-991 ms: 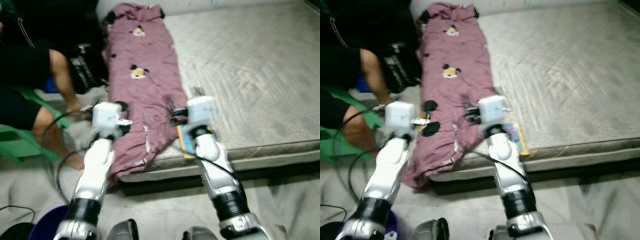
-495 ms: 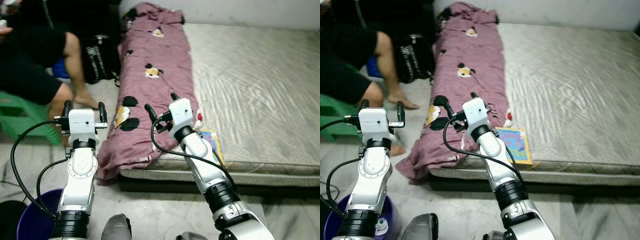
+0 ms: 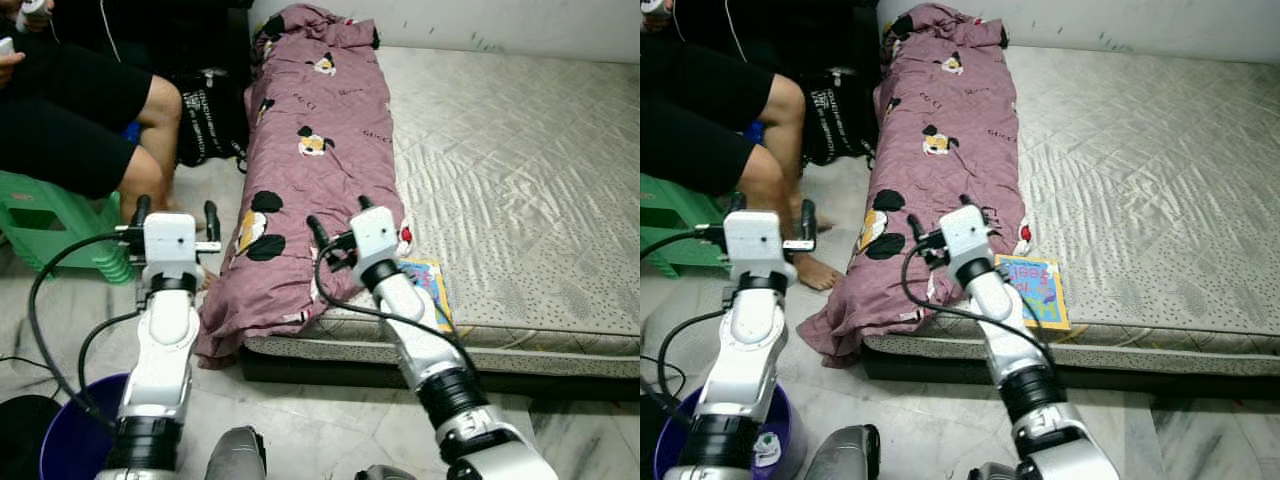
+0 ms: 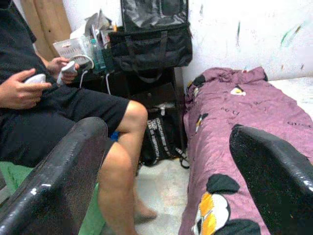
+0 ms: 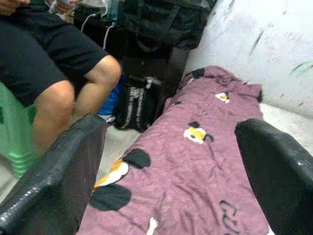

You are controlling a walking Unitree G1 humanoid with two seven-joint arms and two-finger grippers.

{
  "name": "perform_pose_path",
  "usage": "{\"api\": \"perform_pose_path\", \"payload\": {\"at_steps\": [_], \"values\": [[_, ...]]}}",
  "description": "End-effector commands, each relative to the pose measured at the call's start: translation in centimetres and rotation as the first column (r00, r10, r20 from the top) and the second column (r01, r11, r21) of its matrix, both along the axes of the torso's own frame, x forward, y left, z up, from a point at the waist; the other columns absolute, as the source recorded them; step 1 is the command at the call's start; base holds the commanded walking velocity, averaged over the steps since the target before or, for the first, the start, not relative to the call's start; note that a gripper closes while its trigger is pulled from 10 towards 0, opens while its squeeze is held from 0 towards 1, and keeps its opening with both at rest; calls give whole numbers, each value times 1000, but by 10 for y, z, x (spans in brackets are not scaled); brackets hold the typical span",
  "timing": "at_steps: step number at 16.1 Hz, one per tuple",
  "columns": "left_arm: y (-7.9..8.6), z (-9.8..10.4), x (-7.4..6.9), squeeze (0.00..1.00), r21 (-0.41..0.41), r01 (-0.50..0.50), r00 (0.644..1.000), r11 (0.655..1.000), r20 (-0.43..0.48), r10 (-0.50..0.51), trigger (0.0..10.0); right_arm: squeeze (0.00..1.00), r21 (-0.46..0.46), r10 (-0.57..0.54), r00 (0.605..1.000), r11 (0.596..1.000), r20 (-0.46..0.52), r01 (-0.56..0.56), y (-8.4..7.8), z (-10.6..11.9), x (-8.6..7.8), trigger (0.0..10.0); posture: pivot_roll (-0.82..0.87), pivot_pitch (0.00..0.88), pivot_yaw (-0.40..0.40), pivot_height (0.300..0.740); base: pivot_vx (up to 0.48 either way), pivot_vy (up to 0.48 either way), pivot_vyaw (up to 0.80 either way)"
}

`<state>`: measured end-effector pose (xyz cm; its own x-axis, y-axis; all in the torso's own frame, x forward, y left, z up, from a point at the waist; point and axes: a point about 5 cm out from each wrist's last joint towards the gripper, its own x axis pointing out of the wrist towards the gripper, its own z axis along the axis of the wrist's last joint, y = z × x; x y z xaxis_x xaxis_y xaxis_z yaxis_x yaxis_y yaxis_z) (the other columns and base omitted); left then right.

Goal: Clean up the room

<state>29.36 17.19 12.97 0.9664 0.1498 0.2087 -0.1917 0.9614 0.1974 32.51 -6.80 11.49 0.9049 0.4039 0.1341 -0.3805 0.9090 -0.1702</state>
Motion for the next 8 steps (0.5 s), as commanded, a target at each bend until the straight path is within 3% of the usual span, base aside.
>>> {"api": "perform_pose_path", "payload": {"at_steps": [1, 8], "values": [[1, -2, 2, 0, 7, -27, 999, 1000, -17, 27, 10000, 0, 24, -23, 999, 999, 27, 22, -4, 9, 5, 10000, 78, 17, -28, 740, 0, 0, 0], [4, -3, 7, 0, -8, -33, 999, 999, -25, 33, 10000, 0, 76, -64, 997, 995, 48, 60, -6, 13, 5, 10000, 51, 21, -13, 740, 0, 0, 0]]}}
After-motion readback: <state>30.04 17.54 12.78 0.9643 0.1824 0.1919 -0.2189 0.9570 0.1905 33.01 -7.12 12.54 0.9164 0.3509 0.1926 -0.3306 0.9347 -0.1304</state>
